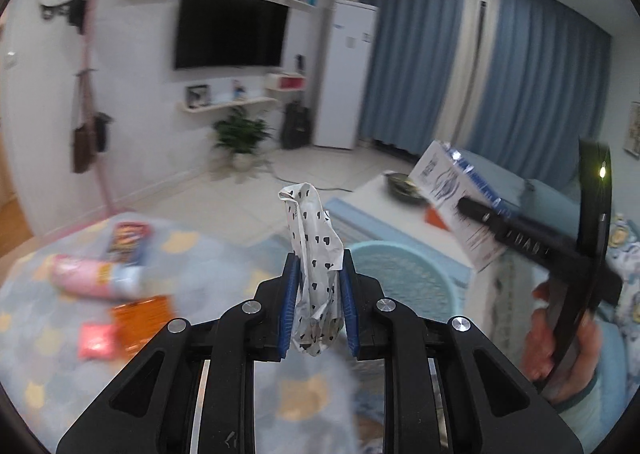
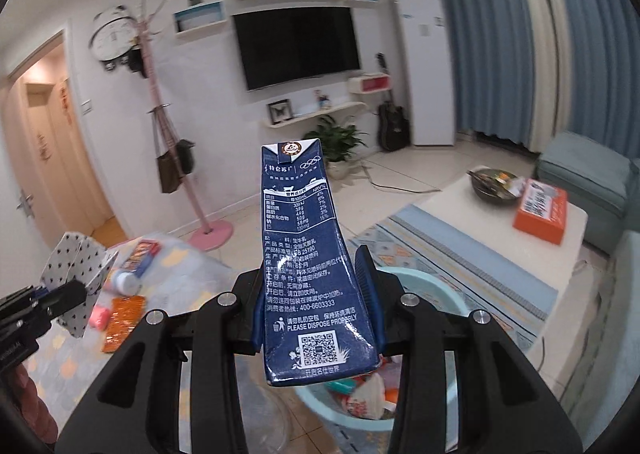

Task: Collect trash
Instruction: 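Carry the heart-print bag and milk carton over the basket and open both grippers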

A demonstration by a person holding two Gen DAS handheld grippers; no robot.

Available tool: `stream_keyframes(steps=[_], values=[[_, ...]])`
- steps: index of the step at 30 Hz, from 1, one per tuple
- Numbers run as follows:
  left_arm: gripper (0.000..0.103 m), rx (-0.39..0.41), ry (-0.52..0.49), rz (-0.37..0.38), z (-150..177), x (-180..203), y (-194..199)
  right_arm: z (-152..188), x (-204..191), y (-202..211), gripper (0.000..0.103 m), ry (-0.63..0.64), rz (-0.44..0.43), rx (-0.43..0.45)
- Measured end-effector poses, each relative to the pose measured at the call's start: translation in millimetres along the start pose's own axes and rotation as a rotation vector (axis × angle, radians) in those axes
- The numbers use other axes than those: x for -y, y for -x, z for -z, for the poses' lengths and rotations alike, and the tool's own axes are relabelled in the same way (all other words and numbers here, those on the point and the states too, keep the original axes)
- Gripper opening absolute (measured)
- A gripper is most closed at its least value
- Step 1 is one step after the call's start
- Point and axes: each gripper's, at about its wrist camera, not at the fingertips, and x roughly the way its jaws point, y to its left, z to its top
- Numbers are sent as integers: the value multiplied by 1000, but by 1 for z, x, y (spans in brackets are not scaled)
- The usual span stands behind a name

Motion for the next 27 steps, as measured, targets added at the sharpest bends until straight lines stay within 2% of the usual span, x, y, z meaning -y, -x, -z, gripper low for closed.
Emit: stream_keyframes(steps=[8,13,17,20,21,23,25,27], values=[[19,-101,28,131,-15,41,-88,21,59,-30,36,-138,98,-105],[19,-173,9,152,-7,56,-136,38,91,-57,36,-230,132,-208],[20,-238,19,171,3,59,-170,48,103,-70,36,-263,149,-250],[30,-281,8,183,11,61,-185,51,109,-78,36,-274,150,-273],[36,-290,8,181,13,60,-189,52,111,-80,37,-275,151,-282],[40,-307,20,182,17,58,-195,52,112,-84,37,-279,145,-293],[44,-314,27,180,19,54,-197,51,113,-87,39,-281,143,-299],[55,-308,29,176,19,52,-195,51,110,-87,45,-272,151,-298]])
